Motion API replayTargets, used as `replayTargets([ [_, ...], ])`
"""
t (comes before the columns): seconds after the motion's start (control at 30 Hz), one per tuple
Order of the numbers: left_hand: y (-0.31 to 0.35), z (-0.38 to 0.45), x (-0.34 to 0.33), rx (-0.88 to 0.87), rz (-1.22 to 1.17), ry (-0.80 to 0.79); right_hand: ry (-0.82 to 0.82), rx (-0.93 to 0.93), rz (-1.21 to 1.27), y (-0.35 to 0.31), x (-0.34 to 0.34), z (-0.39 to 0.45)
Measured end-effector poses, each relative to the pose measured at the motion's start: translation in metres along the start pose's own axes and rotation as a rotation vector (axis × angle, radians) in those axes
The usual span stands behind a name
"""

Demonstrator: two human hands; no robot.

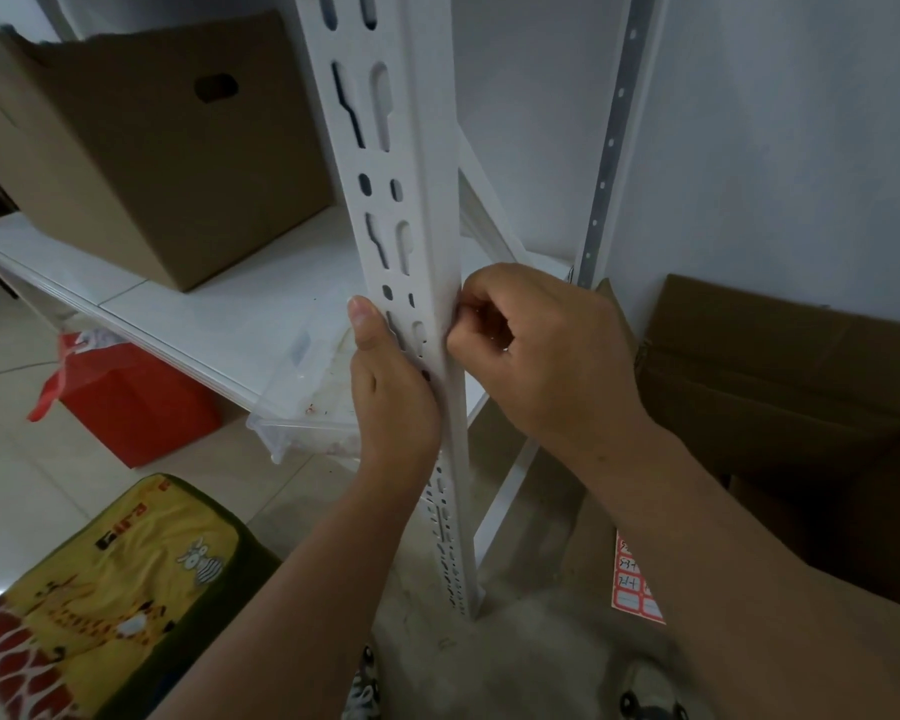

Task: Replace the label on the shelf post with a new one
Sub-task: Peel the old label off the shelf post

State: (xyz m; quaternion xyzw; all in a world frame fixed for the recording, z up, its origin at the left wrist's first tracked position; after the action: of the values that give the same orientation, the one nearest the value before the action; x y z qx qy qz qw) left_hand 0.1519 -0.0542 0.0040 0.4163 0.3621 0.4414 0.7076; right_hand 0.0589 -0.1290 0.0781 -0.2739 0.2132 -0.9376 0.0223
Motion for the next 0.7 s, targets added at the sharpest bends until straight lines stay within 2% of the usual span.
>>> replayTargets([
  [0.33,0.0,0.003,0.002,-0.016,-0.052,-0.027,0.016,-0.009,0.071,0.002,-0.009,-0.016],
  [0.5,0.0,0.001,0.001,-0.007,-0.03,-0.022,0.045,-0.13,0.153,0.012,-0.003,-0.015],
  [0.7,0.003,0.001,0.001,-0.018,-0.032,-0.01,0.057,-0.007,0.039,0.002,-0.004,-0.013],
])
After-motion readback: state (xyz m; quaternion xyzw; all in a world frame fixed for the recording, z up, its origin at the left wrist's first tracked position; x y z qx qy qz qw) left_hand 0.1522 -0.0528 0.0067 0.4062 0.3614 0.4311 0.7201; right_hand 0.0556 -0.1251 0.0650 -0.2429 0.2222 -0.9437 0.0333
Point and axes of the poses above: each hand's wrist, its own z-axis towards the middle knuckle, its own x-axis out of the back of the hand, y = z × x, the point moved 7 cm from there along z, towards the middle knuckle, and after that the axes turned 12 degrees about -x, right-handed, at the moved point
